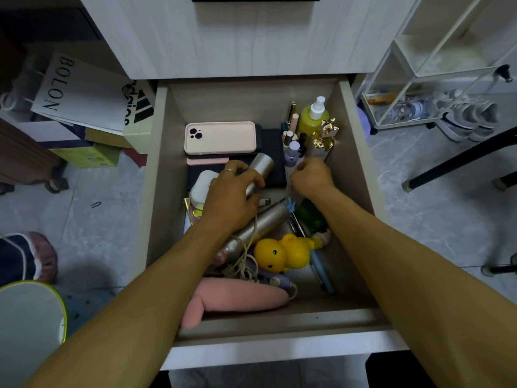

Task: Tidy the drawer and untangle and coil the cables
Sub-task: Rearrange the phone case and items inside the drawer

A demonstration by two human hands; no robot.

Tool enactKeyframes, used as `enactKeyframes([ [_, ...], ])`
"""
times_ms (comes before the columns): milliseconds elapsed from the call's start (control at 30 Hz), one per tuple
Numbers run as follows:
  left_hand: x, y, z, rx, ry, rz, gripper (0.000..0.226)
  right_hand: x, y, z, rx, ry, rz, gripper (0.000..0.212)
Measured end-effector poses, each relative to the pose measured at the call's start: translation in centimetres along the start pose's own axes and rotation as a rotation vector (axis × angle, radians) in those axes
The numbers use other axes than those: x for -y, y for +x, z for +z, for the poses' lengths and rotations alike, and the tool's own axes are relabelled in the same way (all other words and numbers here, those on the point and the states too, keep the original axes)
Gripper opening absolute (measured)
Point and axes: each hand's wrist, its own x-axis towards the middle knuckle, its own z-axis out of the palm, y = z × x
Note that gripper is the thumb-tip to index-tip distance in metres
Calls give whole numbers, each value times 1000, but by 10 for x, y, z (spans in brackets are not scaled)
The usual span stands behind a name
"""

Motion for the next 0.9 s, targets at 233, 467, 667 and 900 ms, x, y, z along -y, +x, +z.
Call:
enactKeyframes([
  [233, -19, -7, -7, 25, 44, 77, 28, -7, -41, -20, 105, -747, -222, 32],
  [467, -25, -18, -12, 10, 52, 108, 20, -11, -57, -25, 264, -872, -207, 35],
  [667, -43, -17, -19, 7, -337, -90, 10, -17, -71, -25, 169, -339, -402, 48],
  [900, -43, -15, -25, 234, -547, -269, 32, -21, -85, -20, 124, -82, -573, 58],
])
